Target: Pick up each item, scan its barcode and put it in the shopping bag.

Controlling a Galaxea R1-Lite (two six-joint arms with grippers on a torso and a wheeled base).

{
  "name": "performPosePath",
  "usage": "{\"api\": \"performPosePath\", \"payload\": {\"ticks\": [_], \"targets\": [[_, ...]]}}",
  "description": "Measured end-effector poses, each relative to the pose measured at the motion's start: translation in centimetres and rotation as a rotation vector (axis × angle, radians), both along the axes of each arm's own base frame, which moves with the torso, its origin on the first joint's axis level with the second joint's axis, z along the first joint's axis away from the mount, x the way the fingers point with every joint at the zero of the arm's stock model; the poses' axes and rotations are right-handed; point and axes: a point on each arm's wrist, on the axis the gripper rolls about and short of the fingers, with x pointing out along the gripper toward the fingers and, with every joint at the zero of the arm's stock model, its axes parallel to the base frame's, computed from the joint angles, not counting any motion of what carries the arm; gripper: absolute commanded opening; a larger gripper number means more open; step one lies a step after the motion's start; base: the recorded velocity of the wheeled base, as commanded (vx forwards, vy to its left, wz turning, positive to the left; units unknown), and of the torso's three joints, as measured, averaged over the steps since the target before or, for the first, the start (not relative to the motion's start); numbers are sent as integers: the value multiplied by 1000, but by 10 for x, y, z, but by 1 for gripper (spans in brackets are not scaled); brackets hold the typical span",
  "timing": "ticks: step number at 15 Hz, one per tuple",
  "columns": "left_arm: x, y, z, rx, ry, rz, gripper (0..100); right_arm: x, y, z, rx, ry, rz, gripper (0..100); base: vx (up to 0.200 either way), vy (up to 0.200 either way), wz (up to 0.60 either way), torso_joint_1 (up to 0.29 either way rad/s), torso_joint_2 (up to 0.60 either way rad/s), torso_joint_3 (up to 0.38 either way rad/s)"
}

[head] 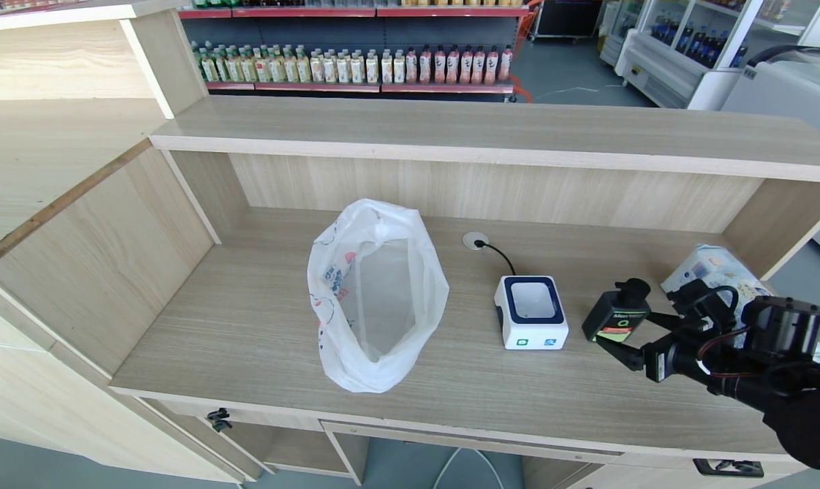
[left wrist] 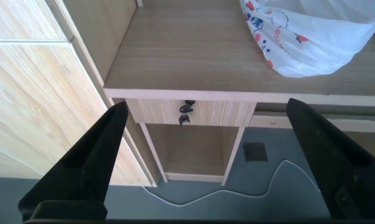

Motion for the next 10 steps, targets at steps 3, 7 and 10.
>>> {"api": "performPosePath", "payload": {"ticks": [3, 7, 10], "targets": [[0, 0, 0, 0, 0, 0, 100, 11, 0, -2, 16, -11, 45, 100, 0, 0, 0, 0, 0, 0], [0, 0, 0, 0, 0, 1, 100, 25, 0, -7, 33, -26, 104, 100, 0, 0, 0, 0, 0, 0], [0, 0, 0, 1, 0, 1, 100, 34, 0, -10, 40, -34, 132, 100, 0, 0, 0, 0, 0, 0]]}}
